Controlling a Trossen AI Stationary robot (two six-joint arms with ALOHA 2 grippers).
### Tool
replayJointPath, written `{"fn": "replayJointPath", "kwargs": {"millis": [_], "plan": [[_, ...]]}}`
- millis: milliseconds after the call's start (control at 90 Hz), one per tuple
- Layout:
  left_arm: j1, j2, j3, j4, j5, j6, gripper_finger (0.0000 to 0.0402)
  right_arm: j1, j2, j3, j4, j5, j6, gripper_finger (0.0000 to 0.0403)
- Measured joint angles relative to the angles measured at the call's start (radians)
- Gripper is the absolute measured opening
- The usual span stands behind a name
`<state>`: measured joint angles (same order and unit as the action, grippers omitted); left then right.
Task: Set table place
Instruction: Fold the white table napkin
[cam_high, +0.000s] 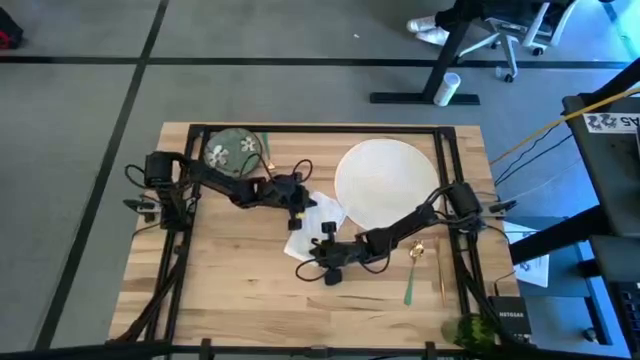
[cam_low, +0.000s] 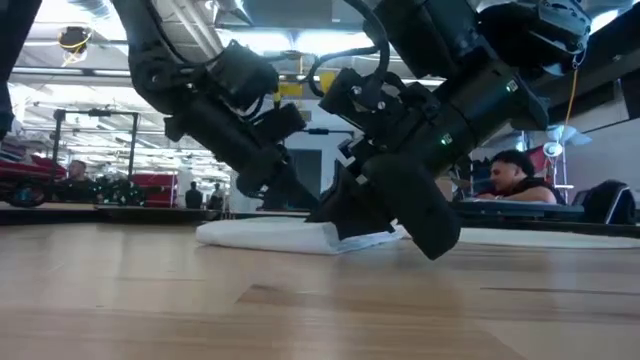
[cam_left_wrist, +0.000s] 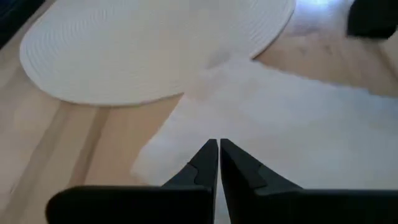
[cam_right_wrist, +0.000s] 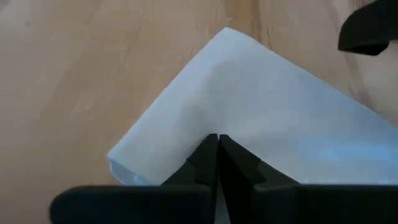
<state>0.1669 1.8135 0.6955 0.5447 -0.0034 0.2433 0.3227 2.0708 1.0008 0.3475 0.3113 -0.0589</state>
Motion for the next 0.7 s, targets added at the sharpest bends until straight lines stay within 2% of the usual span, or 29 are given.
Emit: {"fn": "replayJointPath", "kwargs": {"millis": [289, 456, 611, 700], "plan": [[0.049, 0.106, 0.033, 0.034, 0.048, 0.007, 0.0000, 0.000, 0.000, 0.000, 0.003, -0.010, -0.003, 0.0000], [0.062, 0.172, 0.054, 0.067, 0.059, -0.020, 0.0000, 0.000, 0.000, 0.000, 0.003, -0.050, -0.003, 0.0000], [0.061, 0.188, 0.056, 0.100, 0.058, -0.032, 0.0000, 0.011, 0.000, 0.000, 0.008, -0.082, -0.002, 0.0000], [0.064, 0.188, 0.056, 0.104, 0.058, -0.034, 0.0000, 0.025, -0.001, 0.000, 0.018, -0.065, -0.016, 0.0000]]}}
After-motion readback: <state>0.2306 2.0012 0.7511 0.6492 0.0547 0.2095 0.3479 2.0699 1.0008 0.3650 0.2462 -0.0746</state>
